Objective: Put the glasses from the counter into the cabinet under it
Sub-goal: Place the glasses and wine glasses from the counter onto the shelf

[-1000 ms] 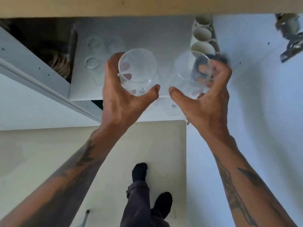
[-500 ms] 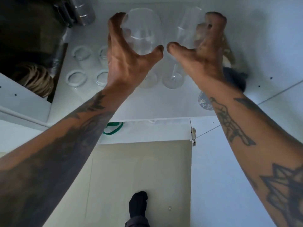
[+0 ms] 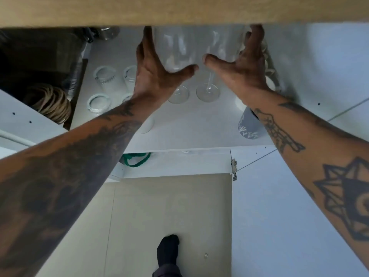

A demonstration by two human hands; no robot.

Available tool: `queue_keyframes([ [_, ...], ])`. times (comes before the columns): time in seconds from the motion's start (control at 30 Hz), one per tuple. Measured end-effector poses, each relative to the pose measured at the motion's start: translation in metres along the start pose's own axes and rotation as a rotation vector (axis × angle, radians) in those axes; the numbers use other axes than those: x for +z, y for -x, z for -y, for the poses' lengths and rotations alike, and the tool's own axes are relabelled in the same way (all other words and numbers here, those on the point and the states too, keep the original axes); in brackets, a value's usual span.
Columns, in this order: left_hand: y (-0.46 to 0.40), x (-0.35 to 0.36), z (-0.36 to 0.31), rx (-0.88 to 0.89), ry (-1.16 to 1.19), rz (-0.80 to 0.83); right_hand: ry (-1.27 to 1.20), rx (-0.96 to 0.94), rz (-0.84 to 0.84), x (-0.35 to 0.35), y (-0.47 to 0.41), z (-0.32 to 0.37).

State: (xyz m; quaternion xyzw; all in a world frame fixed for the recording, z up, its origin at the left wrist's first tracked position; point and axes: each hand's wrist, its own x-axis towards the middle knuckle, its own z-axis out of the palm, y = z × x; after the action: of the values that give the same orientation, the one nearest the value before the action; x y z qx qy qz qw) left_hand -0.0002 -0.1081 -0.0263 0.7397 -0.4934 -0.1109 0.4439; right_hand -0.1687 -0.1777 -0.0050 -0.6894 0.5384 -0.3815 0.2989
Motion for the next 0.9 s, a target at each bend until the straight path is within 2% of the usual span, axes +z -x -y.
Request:
queue_keyframes([
  [0.23, 0.081, -0.034, -0.011, -0.116, -0.049, 0.015, 0.050, 0.126, 0.028, -0.038, 0.071, 0.027],
  [0.33, 0.139, -0.061, -0.047, -0.183, 0.009, 0.082, -0.085, 0.238, 0.093, -0.065, 0.123, 0.055],
  [0.43, 0.198, -0.097, -0.088, -0.137, 0.036, 0.170, -0.189, 0.301, 0.155, -0.100, 0.180, 0.090],
  [0.53, 0.223, -0.137, -0.126, -0.079, 0.033, 0.163, -0.194, 0.275, 0.136, -0.140, 0.215, 0.130],
  [0.67, 0.194, -0.200, -0.182, 0.008, 0.053, 0.120, -0.200, 0.154, 0.041, -0.200, 0.198, 0.186],
  [0.9, 0.075, -0.307, -0.268, 0.187, 0.083, -0.095, -0.139, -0.144, -0.015, -0.269, 0.102, 0.298],
])
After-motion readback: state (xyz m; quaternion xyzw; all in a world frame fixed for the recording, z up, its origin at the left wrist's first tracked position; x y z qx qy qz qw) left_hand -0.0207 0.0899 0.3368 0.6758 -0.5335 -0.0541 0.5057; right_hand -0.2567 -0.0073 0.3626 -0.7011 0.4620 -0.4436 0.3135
